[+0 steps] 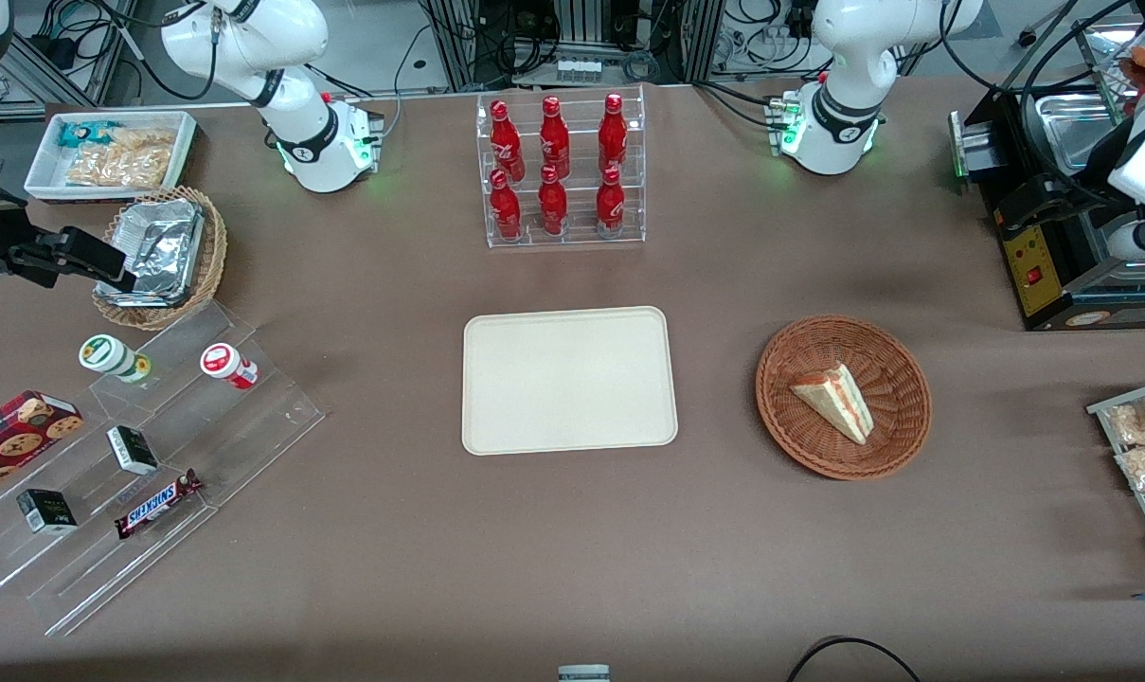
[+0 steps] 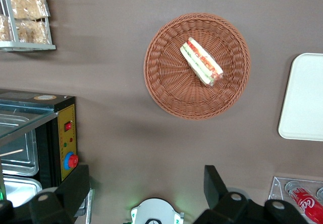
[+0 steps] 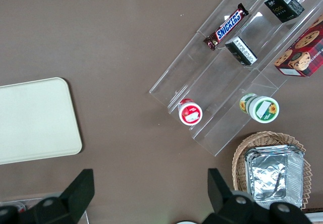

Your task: Place sandwich from basket to tray

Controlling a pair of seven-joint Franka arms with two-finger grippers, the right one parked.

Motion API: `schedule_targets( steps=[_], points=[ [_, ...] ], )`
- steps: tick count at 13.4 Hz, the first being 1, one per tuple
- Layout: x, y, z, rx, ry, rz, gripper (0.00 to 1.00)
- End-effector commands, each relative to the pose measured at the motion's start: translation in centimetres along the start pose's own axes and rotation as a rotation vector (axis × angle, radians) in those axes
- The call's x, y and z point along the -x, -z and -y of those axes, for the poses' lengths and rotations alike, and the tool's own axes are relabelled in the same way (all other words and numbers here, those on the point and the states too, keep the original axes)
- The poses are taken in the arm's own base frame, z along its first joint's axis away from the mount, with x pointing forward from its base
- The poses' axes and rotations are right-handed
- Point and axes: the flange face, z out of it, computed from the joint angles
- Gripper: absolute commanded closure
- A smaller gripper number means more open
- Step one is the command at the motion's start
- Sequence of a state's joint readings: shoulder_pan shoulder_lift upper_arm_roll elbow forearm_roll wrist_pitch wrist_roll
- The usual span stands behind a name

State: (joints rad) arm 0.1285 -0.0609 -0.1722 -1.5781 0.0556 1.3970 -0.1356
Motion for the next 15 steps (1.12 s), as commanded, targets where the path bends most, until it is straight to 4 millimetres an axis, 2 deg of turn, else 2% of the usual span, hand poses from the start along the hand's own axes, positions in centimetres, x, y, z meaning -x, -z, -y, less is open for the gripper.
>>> schedule_targets(
  steps=[1,4,11,13,15],
  points=[
    [-1.1,-3.0,-1.0,-0.007,0.039,0.013,0.0],
    [-2.5,-8.6,-3.8,-0.006,0.202,-0.043,0.0],
    [-2.2,-20.4,-7.7,0.093,0.727,-0.163,0.0],
    [-2.3,-23.1,-8.7,0.112,0.73,-0.171,0.0],
    [-2.8,-25.3,-10.8,0.111,0.689,-0.151,0.0]
  ],
)
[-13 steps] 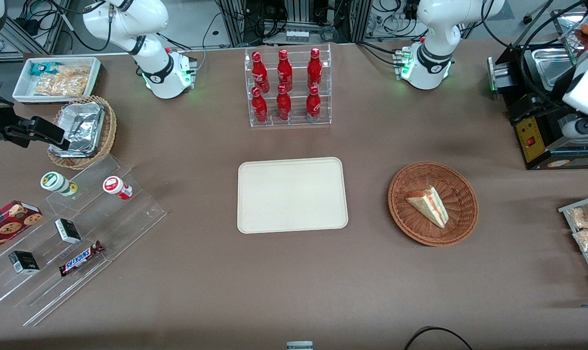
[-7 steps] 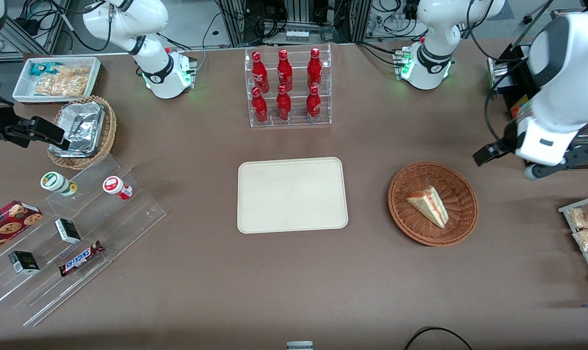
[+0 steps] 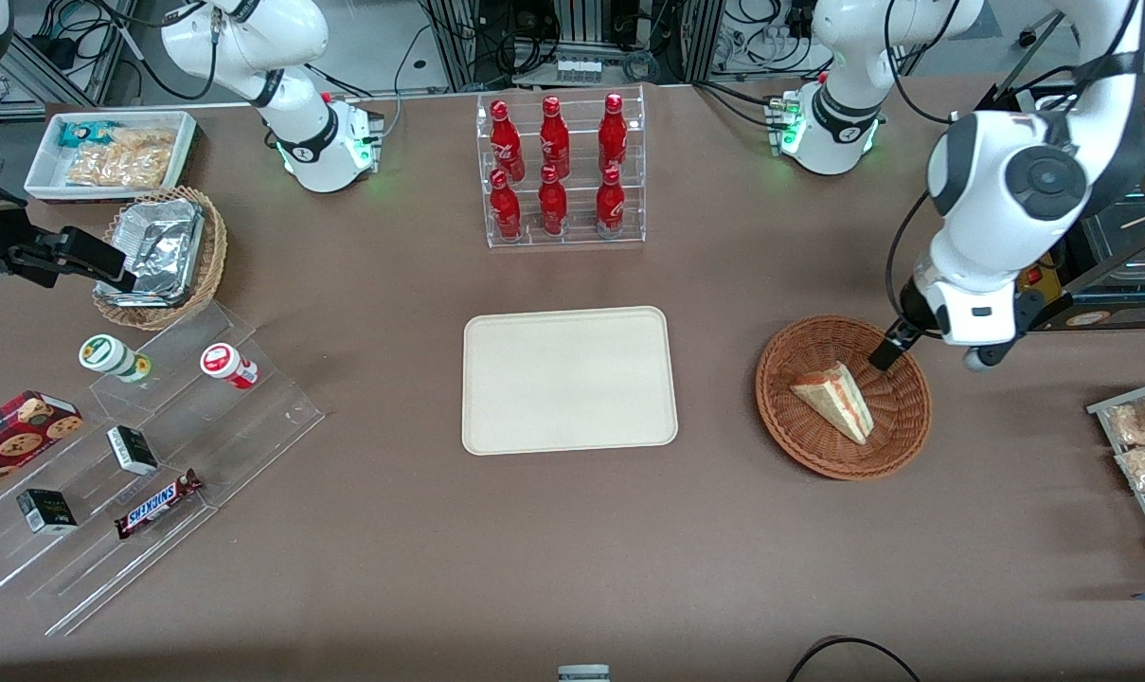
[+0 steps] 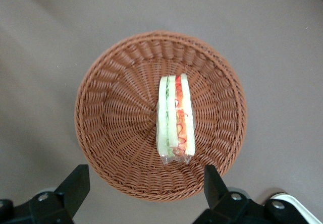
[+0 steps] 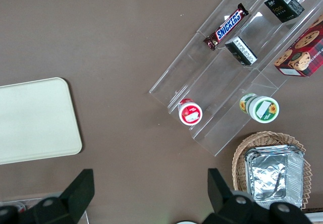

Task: Place sandwich from basket to tray
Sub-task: 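Move the open left gripper down over the sandwich in the wicker basket, then close the left gripper on the wrapped sandwich's upright edge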

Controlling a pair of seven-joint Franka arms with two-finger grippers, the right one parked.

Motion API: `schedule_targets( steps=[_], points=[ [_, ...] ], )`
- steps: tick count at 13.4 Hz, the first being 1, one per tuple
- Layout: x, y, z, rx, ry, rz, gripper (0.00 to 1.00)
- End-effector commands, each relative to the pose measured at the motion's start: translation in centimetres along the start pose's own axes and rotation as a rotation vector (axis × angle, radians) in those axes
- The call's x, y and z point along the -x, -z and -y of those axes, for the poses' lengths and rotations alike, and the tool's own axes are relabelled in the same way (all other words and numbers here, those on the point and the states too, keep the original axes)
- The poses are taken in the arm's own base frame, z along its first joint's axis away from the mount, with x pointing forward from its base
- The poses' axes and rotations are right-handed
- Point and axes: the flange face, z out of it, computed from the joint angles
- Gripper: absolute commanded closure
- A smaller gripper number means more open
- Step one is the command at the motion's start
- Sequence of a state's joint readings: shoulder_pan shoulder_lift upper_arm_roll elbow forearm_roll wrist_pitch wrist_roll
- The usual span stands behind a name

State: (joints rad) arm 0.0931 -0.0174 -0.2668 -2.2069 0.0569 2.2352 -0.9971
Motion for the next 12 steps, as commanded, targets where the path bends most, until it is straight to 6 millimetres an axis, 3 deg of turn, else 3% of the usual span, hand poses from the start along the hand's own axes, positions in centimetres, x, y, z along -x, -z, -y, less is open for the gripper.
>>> schedule_targets(
  steps=[1,3,9,12],
  points=[
    [1.2,-2.4,-1.6,0.015,-0.01,0.004,0.0],
    [1.0,-4.9,-2.2,0.022,-0.013,0.021,0.0],
    [0.5,-8.9,-2.9,0.033,-0.054,0.006,0.0],
    [0.3,-9.9,-3.2,0.053,-0.052,0.006,0.0]
  ],
)
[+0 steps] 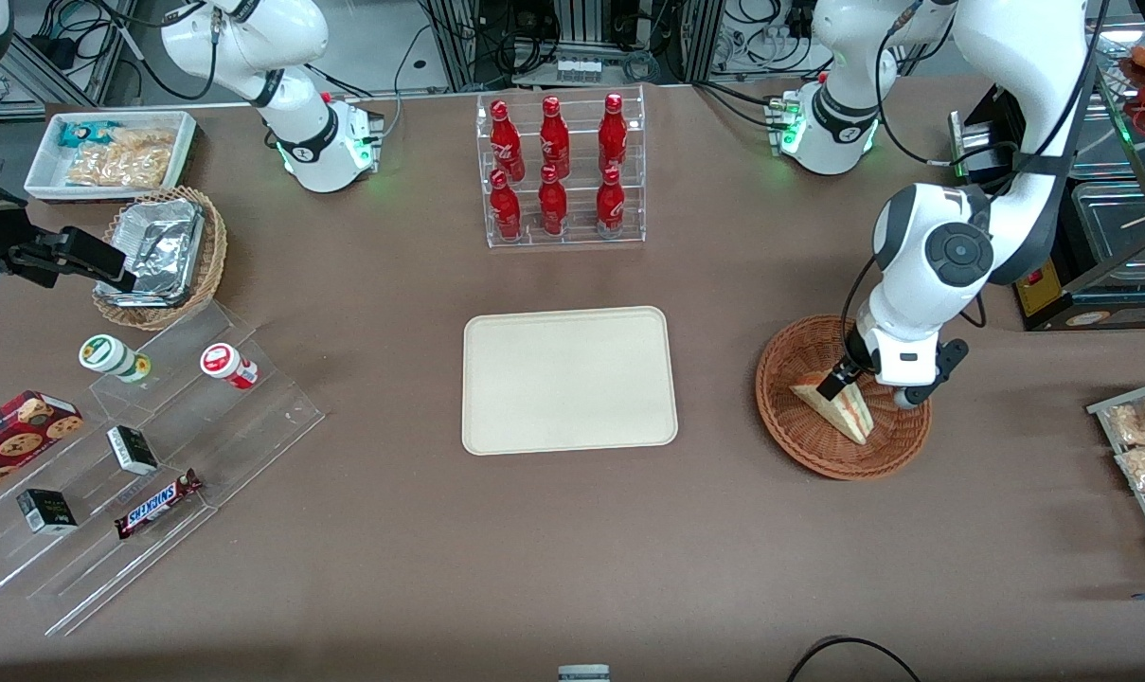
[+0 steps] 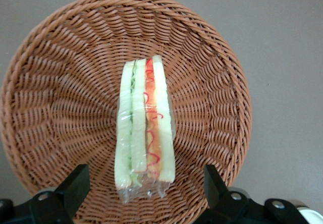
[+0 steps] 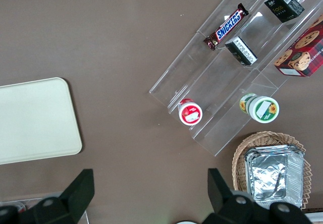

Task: Place sandwich from basket to tray
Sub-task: 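Close the left gripper on the wrapped sandwich's upright edge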

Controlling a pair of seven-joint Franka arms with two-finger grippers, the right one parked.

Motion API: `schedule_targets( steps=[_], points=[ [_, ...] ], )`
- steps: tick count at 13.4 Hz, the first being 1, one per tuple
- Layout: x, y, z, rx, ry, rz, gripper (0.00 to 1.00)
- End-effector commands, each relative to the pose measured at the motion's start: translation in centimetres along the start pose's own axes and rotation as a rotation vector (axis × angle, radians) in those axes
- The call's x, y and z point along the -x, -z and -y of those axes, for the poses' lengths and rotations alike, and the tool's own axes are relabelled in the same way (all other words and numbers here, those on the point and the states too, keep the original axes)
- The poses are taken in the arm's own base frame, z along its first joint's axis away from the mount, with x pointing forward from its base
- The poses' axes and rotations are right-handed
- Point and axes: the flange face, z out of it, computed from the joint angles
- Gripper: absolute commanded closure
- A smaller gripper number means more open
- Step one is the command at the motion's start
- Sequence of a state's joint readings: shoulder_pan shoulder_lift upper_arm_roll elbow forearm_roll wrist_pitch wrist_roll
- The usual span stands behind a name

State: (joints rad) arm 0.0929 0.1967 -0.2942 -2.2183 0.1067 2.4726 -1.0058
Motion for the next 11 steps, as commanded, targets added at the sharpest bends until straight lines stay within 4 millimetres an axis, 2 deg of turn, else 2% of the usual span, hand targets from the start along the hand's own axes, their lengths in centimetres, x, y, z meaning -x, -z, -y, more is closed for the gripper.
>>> schedule_targets(
  steps=[1,6,7,9,10,11],
  points=[
    [-0.4,-0.8,-0.5,0.011,0.005,-0.011,0.0],
    [-1.2,-2.6,-0.9,0.02,-0.004,-0.008,0.01],
    [-1.4,-2.7,-0.9,0.014,-0.017,-0.016,0.06],
    [-1.6,-3.3,-0.5,0.005,-0.01,-0.008,0.19],
    [-1.5,-3.7,-0.4,-0.001,-0.005,-0.002,0.31],
    [-1.4,-4.1,-0.3,-0.005,-0.001,0.004,0.48]
  ],
)
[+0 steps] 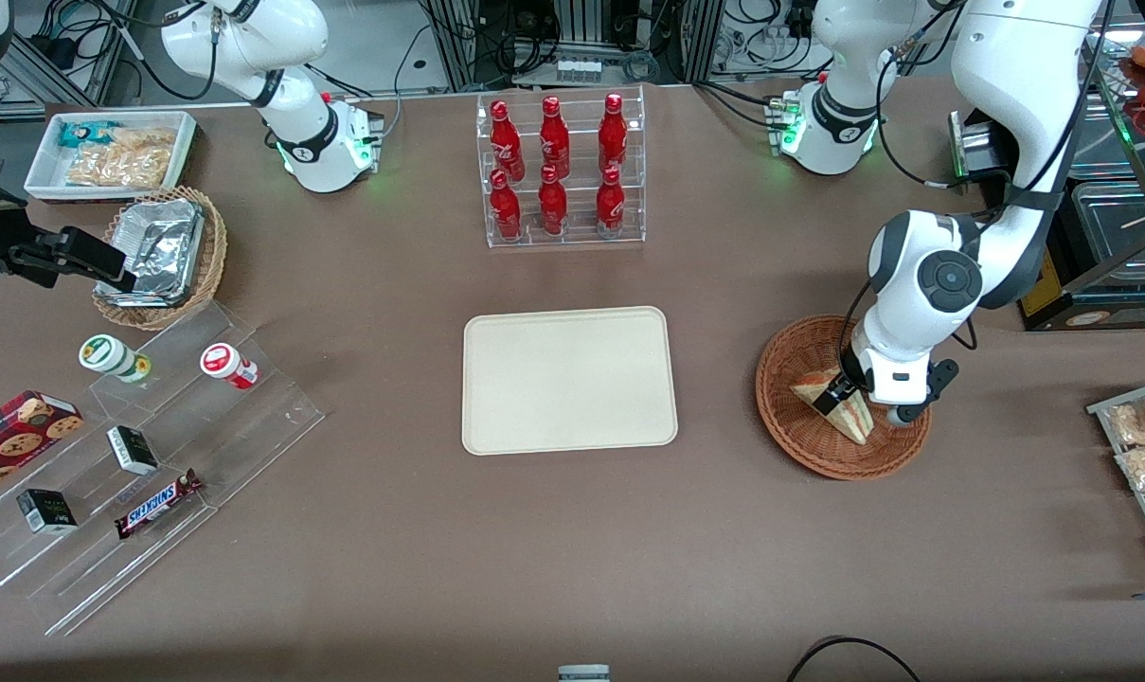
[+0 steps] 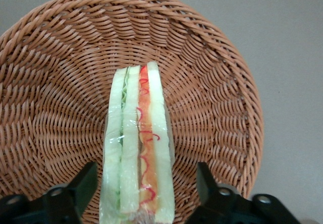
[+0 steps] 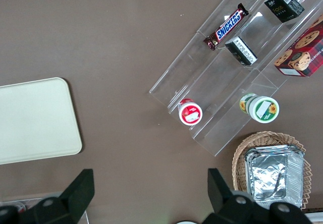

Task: Place sandwich from basket to tray
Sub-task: 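Close the left gripper on the wrapped sandwich's upright edge, then lift the sandwich and carry it with the left gripper over the cream tray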

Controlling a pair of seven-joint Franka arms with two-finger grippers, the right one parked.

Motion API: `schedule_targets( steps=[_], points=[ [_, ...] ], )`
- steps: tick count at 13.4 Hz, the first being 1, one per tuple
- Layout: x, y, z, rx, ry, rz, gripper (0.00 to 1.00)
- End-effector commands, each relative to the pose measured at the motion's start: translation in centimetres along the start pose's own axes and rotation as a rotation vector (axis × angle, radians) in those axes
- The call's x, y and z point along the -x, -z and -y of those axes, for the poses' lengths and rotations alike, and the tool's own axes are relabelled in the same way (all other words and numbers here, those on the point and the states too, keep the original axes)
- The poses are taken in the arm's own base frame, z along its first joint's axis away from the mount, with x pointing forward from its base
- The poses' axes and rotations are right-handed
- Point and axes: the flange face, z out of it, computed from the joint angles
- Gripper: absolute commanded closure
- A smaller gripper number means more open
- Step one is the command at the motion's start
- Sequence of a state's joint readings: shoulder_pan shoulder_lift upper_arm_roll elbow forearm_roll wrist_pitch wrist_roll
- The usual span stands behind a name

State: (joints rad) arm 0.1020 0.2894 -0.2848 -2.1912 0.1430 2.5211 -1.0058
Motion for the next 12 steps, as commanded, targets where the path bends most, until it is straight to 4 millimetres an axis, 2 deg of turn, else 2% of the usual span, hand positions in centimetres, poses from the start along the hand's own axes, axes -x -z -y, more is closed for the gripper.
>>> schedule_targets(
  steps=[1,3,4,6,8,9,11,12],
  points=[
    [-0.3,-0.7,-0.4,0.002,0.01,-0.007,0.66],
    [0.0,-1.2,-0.3,-0.007,0.008,0.002,0.84],
    [0.1,-1.5,-0.3,-0.01,0.005,0.006,0.88],
    [-0.2,-0.4,-0.4,-0.01,-0.003,-0.004,0.92],
    [-1.3,2.9,-0.7,-0.065,0.0,0.001,0.93],
    [-1.9,5.6,-1.4,-0.116,0.001,0.016,0.93],
    [-2.2,10.4,-2.9,-0.175,-0.023,0.042,0.93],
    [-1.5,12.7,-4.5,-0.18,-0.059,0.054,0.93]
  ],
)
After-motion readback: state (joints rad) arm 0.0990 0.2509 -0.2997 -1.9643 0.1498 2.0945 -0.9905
